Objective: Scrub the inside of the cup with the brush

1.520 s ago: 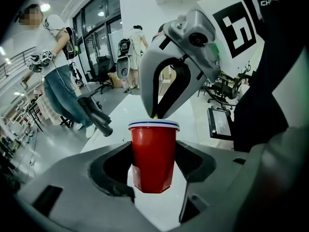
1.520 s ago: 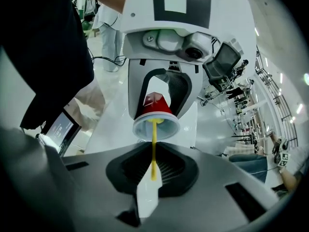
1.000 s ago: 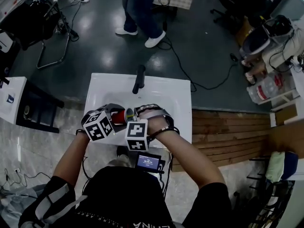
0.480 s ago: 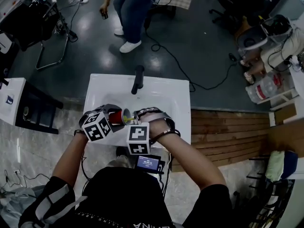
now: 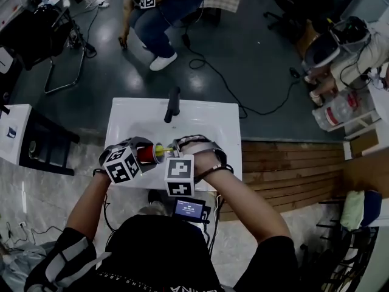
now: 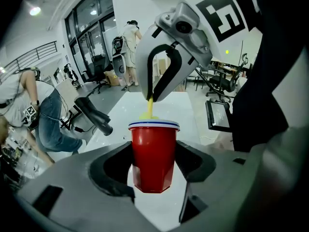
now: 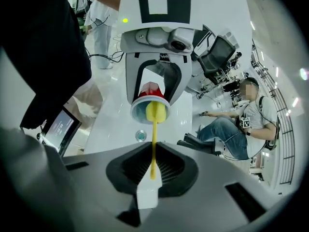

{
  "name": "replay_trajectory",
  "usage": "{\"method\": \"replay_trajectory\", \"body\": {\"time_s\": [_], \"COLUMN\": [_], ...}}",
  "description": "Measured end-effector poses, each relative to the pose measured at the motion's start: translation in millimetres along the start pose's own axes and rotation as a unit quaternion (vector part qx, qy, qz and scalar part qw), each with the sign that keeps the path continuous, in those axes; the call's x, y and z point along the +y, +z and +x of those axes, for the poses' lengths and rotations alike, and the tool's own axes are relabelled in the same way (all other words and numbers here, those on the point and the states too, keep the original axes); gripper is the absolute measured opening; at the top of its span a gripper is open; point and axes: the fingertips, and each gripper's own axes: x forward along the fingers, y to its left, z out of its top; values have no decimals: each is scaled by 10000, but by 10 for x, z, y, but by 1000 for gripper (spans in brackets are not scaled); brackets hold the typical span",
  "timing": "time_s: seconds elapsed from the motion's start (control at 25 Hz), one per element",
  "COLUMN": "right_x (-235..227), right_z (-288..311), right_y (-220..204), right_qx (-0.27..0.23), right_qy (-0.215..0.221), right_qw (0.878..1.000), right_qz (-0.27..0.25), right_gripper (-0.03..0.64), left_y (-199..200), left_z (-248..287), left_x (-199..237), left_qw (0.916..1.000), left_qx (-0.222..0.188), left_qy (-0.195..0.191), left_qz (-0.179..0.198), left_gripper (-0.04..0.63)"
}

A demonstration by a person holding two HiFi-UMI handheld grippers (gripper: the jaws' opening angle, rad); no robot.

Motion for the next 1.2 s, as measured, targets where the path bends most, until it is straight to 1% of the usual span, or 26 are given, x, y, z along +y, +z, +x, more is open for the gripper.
{"method": "replay_trajectory", "body": {"time_s": [0.16,0.36,0.84,1.2], "right_x": [-16,67,168,153], "right_z": [43,104,80,-19], "right_y": [-80,-157,-19,35], "right_qx": [93,153,-25,-134], "right_qy": [15,129,283,208], "right_qw": [10000,9998,9996,9997], "right_qz": [24,55,-1,38], "right_gripper": [37,37,37,37], "left_y": [50,101,-7,-20], "left_z": [-6,-55,-87,-25], "left_x": [-29,-31,75,43], "left_qw": [10000,9999,9999,9999], "left_qx": [-78,-113,-1,87], "left_qy": [-44,16,119,76], "left_qz": [-1,-2,-93,-34], "left_gripper": [281,281,281,281]}}
